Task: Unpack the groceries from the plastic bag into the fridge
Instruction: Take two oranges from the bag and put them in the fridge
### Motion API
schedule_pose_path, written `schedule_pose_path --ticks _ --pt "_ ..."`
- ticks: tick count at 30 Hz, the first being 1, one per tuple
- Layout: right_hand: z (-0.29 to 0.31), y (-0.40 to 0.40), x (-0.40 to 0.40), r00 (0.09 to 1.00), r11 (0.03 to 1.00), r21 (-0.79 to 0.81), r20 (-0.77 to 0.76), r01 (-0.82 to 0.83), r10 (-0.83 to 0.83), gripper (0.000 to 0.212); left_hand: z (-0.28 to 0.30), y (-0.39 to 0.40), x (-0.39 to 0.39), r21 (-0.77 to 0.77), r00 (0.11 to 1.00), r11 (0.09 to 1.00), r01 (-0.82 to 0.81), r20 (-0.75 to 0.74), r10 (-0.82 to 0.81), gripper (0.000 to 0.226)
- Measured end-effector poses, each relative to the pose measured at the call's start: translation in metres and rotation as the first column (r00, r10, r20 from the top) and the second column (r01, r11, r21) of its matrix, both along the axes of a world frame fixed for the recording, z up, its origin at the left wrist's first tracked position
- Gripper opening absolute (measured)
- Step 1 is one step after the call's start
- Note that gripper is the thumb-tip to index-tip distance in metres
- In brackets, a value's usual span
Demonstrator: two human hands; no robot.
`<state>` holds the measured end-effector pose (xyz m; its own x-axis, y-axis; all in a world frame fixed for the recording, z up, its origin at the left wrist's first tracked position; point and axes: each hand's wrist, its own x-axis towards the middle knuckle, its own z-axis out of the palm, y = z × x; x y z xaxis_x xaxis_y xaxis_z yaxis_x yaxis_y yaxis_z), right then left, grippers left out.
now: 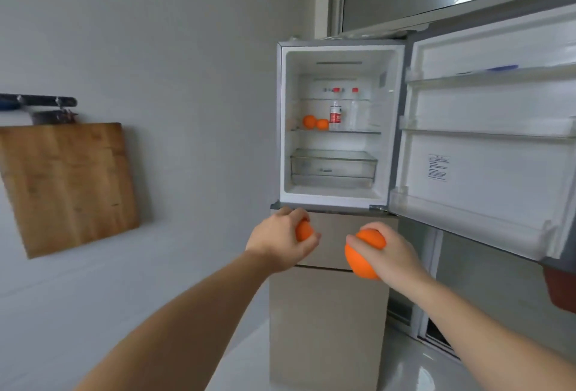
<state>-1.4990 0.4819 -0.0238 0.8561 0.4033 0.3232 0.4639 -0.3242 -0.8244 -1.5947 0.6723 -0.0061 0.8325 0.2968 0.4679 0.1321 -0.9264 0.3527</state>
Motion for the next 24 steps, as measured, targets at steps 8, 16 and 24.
schedule_pose_path --ticks 8,16,24 --pt "0.024 0.07 0.022 0.998 0.998 0.041 0.052 -0.047 0.044 0.031 0.019 0.062 0.007 0.037 0.994 0.994 -0.102 0.038 0.101 0.033" --pt "0.07 0.159 0.08 0.986 0.997 0.069 0.161 0.019 -0.03 0.032 0.065 0.144 0.077 0.124 0.989 0.99 -0.064 0.14 0.047 0.031" --pt "0.098 0.2 0.139 0.97 0.995 0.081 0.233 0.052 -0.07 0.035 0.082 0.183 0.14 0.162 0.99 0.987 -0.004 0.143 -0.019 0.033"
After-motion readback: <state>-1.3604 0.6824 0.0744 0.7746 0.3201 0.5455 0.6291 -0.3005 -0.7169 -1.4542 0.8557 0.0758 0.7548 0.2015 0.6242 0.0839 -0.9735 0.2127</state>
